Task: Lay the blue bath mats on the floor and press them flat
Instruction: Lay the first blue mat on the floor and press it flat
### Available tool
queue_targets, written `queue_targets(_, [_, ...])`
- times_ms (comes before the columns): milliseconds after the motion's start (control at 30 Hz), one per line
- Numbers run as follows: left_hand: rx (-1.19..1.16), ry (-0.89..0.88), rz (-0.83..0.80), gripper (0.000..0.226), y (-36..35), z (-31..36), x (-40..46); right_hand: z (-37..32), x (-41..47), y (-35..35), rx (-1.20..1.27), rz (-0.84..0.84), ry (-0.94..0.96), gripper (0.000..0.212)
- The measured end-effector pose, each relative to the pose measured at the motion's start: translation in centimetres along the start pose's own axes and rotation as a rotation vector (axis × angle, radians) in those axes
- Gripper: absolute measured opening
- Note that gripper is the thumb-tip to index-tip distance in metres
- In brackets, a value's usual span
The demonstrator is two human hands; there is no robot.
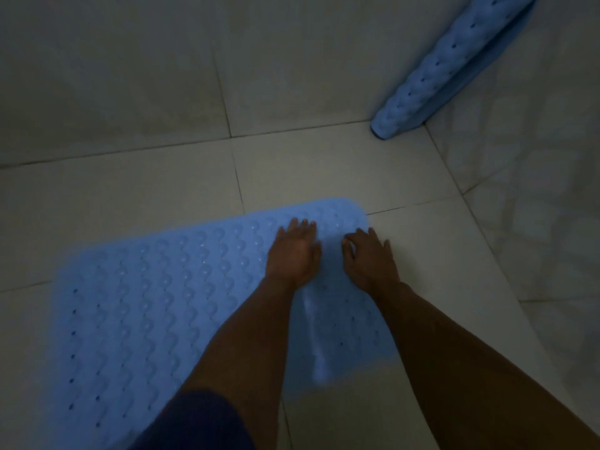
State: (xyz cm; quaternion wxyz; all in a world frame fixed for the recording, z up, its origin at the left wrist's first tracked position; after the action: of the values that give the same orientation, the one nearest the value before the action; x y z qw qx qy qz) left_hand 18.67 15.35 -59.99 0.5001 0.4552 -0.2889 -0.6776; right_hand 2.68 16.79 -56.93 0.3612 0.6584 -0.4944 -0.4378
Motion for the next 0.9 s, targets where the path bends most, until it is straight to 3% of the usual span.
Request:
queue_targets(133, [0.022,0.130,0.351,0.058,2.1,-5.5,-4.4,-4.6,0.4,-3.6,-0.021,-0.086,0.123,0.058])
queue_targets(200, [0.051,0.136,0.408,0.054,1.6,-6.9,-5.6,-6.6,0.3,-6.6,-0.068,-0.110,0.232,0.073])
queue_targets(300, [0.069,0.127,0.465,0.054,1.3,-8.6,-6.2,-7.7,0.2,-10.6,-0.151,-0.104,0.335,0.076])
queue_targets(633, [0.128,0.100,0.427,0.054,0.0,-9.8,-5.6,-7.6,-0.3,-11.3,-0.185,0.046,0.345,0.078])
queue_targets(900, [0.189,0.107,0.404,0.056,0.9,-11.5,-5.7,-7.4,-0.4,-11.5,-0.191,0.055,0.350,0.084])
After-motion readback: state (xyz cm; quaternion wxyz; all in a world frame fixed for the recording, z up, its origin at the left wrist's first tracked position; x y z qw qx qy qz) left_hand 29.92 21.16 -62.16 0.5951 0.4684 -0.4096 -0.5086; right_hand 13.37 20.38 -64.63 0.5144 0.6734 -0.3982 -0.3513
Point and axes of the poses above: each hand's wrist, its own x-axis towards the middle knuckle, its own y-axis out of the back of the hand, z = x × y, the point moved 7 cm from there along x, towards the middle knuckle, and after that the axes turned 10 degrees about y, right-handed, at the moved point
